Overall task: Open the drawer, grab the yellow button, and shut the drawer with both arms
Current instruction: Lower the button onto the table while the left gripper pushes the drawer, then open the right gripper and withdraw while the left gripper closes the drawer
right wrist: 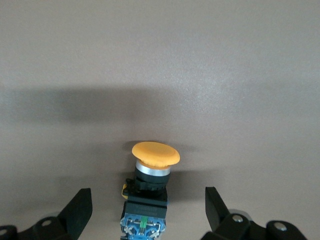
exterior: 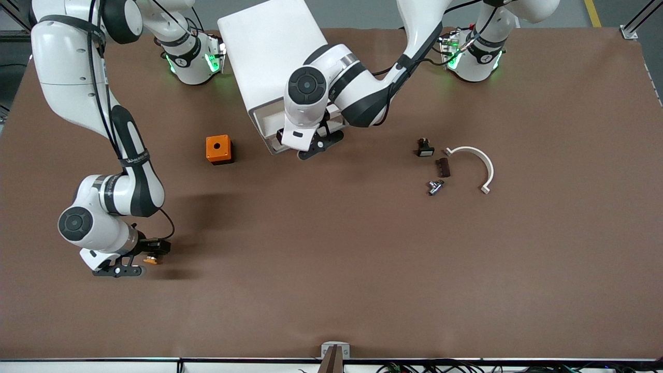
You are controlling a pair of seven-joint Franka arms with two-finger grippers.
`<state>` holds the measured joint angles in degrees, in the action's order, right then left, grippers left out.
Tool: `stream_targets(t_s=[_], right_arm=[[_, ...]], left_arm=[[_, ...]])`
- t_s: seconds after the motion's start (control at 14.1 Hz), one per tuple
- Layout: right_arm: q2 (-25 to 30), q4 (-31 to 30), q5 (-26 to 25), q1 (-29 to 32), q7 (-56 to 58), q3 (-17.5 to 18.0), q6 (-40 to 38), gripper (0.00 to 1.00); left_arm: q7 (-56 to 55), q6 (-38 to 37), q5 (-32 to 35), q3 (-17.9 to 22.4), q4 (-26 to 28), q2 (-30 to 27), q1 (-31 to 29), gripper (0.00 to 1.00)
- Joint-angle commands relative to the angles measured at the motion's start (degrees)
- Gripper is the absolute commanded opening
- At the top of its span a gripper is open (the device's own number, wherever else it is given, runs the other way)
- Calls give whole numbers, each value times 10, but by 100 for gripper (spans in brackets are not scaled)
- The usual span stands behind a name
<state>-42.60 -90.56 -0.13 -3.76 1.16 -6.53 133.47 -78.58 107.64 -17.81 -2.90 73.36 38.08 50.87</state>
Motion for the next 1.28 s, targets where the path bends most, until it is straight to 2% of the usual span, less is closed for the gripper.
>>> stream_targets(t_s=[0.0,0.35,0.78,1.06,1.2], right_arm=[[25,26,-9,2,3,6,-75,100],[129,36,-8,2,-2,6,-224,100],[277,28,7,2,-4,5,-351,100],[318,31,1,4,-1,3,-367,100],[318,32,0,5,0,3,-375,100]], left_arm=[[-16,0,-46,1,10,3,7,99],[-16,3,-127,1,26,8,6,99],[-15,4,-194,2,42,10,1,99],[-3,6,-182,6,41,8,-2,99],[5,6,-126,9,37,4,-6,99]])
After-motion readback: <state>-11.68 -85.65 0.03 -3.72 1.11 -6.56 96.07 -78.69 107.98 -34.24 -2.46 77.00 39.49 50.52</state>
